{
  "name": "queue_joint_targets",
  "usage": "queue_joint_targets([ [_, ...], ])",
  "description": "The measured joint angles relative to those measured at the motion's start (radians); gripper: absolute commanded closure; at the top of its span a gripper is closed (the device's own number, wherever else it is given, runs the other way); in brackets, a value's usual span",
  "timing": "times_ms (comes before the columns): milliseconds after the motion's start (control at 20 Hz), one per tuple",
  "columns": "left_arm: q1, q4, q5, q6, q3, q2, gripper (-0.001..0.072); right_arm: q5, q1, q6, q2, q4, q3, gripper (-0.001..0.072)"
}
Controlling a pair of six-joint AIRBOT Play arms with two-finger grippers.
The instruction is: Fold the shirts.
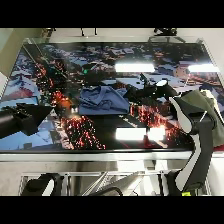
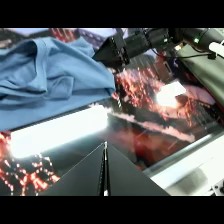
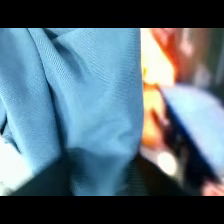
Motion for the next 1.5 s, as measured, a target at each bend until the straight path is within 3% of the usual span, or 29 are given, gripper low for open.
queue_joint_targets([
  [200, 0.0, -0.001, -0.018, -0.003, 0.002, -0.043, 0.0696, 0.05, 0.001, -0.093, 0.039, 0.154, 0.008, 0.0695],
  [350, 0.0, -0.003, -0.021, -0.003, 0.003, -0.056, 0.0696, 0.043, -0.039, -0.116, 0.126, 0.156, 0.084, 0.0695],
  [500, 0.0, -0.003, -0.006, -0.003, 0.003, -0.053, 0.0696, 0.014, -0.148, -0.032, 0.213, 0.041, 0.241, 0.0695],
  [600, 0.0, -0.003, 0.001, -0.003, 0.003, -0.044, 0.0696, 0.014, -0.249, 0.088, 0.263, -0.067, 0.349, 0.0694],
  [750, 0.0, -0.003, 0.012, -0.003, 0.003, -0.03, 0.0696, 0.081, -0.391, 0.274, 0.338, -0.289, 0.431, 0.0695],
  [1000, 0.0, -0.003, 0.04, -0.003, 0.003, -0.023, 0.0696, 0.205, -0.556, 0.444, 0.432, -0.539, 0.47, 0.0695],
  [1300, 0.0, -0.003, 0.052, -0.002, 0.003, -0.022, 0.0696, 0.228, -0.636, 0.534, 0.451, -0.592, 0.477, 0.0695],
  [1500, 0.0, -0.002, 0.055, 0.0, 0.003, -0.028, 0.0696, 0.023, -0.64, 0.454, 0.393, -0.356, 0.473, 0.0696],
])
